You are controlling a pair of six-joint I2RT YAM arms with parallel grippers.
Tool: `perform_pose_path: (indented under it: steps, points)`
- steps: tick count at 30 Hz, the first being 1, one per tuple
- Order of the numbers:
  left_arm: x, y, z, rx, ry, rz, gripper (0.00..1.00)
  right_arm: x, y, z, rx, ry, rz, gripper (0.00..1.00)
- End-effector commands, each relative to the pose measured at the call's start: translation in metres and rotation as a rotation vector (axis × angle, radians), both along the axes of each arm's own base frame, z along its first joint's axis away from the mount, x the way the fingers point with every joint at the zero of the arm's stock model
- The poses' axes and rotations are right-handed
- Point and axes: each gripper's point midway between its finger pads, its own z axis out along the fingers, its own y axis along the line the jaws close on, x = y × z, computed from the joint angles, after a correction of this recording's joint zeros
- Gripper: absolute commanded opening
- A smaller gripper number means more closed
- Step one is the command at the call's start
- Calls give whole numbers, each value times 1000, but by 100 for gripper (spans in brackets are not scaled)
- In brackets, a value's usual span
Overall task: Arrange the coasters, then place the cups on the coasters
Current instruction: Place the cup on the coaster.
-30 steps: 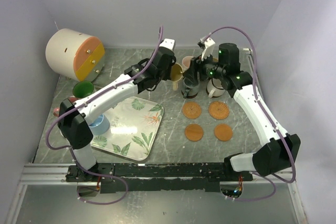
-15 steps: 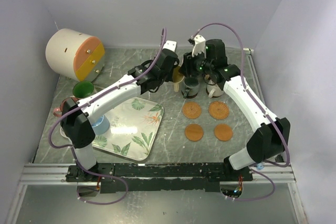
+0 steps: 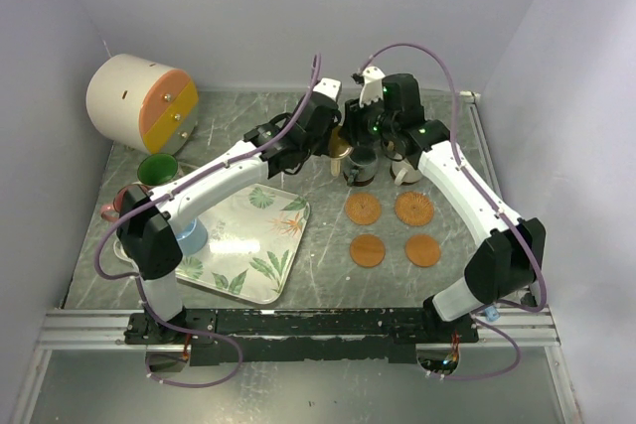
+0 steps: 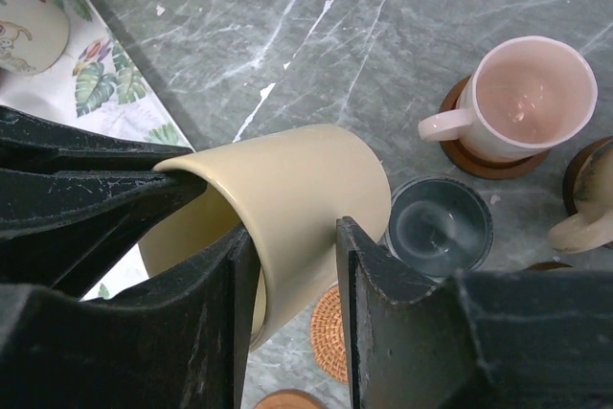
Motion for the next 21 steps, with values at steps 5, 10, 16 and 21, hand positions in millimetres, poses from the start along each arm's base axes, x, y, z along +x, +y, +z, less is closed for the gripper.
perform_pose_path:
  steps: [5,10,16,21]
  points:
    - [-6,-27,43,-120,-79,-110,7,12,-5,7,-53,-61,-35,34]
    - [-9,-29,45,-114,-86,-143,7,16,-17,9,-94,-80,-89,20]
    - [-19,-37,53,-127,-96,-238,11,14,-33,5,-138,-90,-155,0]
    - [-35,-48,65,-168,-97,-353,21,6,-37,0,-142,-85,-159,0]
